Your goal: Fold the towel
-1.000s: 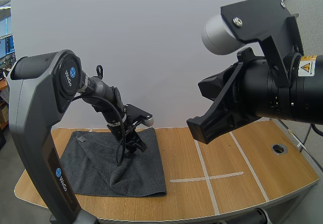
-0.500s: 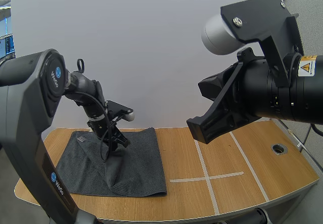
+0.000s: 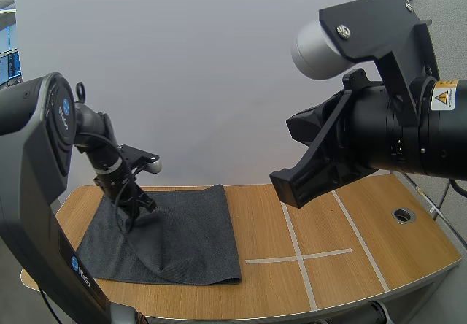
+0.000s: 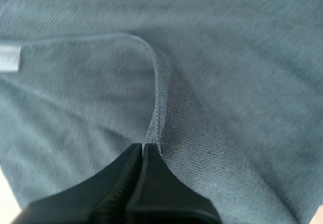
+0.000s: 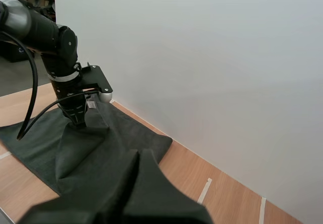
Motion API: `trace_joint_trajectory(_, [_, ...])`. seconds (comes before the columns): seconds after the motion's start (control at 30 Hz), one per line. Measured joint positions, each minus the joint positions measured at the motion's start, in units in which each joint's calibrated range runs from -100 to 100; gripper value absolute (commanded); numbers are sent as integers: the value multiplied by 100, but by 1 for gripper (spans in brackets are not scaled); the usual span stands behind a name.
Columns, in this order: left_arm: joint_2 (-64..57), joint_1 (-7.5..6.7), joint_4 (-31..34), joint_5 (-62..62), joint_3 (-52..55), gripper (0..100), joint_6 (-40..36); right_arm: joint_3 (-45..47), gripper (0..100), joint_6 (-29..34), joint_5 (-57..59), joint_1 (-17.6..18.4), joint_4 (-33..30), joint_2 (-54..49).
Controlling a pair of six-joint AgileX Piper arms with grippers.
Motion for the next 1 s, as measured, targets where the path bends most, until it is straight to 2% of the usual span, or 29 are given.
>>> trace_joint_trajectory(0.1, [-96, 196, -7, 16, 117, 0, 134, 0, 0, 0, 0, 0, 0, 0])
trace_joint_trajectory(0.13, [-106, 309, -7, 16, 152, 0, 194, 0, 0, 0, 0, 0, 0, 0])
trace_joint_trajectory(0.27, [-106, 449, -13, 16, 260, 0, 318, 0, 0, 0, 0, 0, 0, 0])
trace_joint_trajectory(0.33, [-106, 596, -52, 16, 359, 0, 446, 0, 0, 0, 0, 0, 0, 0])
trace_joint_trajectory(0.37, [-123, 743, -179, 16, 438, 0, 607, 0, 0, 0, 0, 0, 0, 0])
trace_joint_trajectory(0.43, [-197, 873, -301, 85, 474, 0, 765, 0, 0, 0, 0, 0, 0, 0])
trace_joint_trajectory(0.63, [-383, 1115, -399, 234, 474, 0, 1032, 0, 0, 0, 0, 0, 0, 0])
trace_joint_trajectory(0.73, [-554, 1300, -439, 485, 474, 0, 1213, 0, 0, 0, 0, 0, 0, 0])
trace_joint_trajectory(0.9, [-621, 1718, -601, 921, 490, 0, 1607, 0, 0, 0, 0, 0, 0, 0])
trace_joint_trajectory(1.0, [-621, 1916, -652, 1123, 490, 0, 1819, 0, 0, 0, 0, 0, 0, 0])
